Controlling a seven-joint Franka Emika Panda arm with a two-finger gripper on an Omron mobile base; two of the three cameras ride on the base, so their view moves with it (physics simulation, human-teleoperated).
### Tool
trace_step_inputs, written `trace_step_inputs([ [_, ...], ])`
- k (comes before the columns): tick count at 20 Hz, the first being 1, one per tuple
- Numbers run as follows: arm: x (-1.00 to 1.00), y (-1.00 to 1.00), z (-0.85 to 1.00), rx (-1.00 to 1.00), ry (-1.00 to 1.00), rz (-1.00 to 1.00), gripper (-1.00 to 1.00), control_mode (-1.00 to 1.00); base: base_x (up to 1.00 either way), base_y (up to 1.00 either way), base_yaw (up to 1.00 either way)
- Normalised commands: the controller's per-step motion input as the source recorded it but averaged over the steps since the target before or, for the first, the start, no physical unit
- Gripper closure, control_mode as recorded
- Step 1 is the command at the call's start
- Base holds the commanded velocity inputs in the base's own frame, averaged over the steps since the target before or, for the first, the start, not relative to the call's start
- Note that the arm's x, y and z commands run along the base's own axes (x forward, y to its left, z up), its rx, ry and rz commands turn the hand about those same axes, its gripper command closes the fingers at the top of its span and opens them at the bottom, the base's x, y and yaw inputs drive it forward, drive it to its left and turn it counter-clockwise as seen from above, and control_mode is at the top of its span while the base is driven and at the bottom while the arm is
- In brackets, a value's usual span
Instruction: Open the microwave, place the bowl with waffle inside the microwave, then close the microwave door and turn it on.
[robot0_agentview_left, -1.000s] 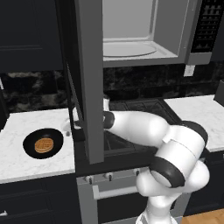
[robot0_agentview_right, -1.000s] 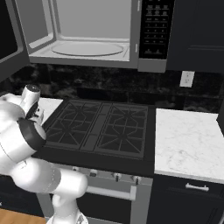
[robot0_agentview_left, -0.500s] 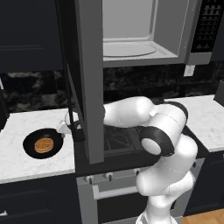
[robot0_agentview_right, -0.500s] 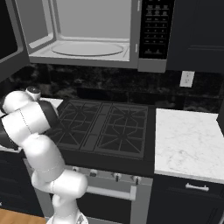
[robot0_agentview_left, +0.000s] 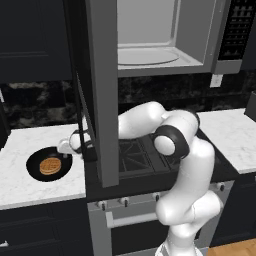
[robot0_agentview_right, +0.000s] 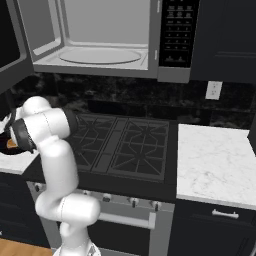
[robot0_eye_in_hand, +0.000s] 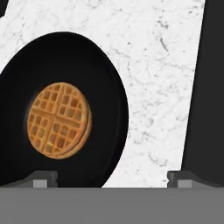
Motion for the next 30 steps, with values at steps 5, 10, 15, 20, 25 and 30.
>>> trace_step_inputs([
  [5,0.31,0.27,-0.26,-0.08,0.04,-0.02,-1.00,-1.00,0.00,0.00,0.00],
  [10,0.15,0.11,-0.37,-0.11,0.05,-0.04,-1.00,-1.00,0.00,0.00,0.00],
  [15,0.11,0.10,-0.36,-0.10,0.08,-0.04,-1.00,-1.00,0.00,0.00,0.00],
  [20,0.07,0.05,-0.36,-0.11,0.12,-0.04,1.00,-1.00,0.00,0.00,0.00],
  [25,0.00,0.00,-0.25,-0.03,0.11,-0.07,1.00,-1.00,0.00,0.00,0.00],
  [30,0.00,-0.09,-0.10,0.00,0.09,-0.16,1.00,-1.00,0.00,0.00,0.00],
])
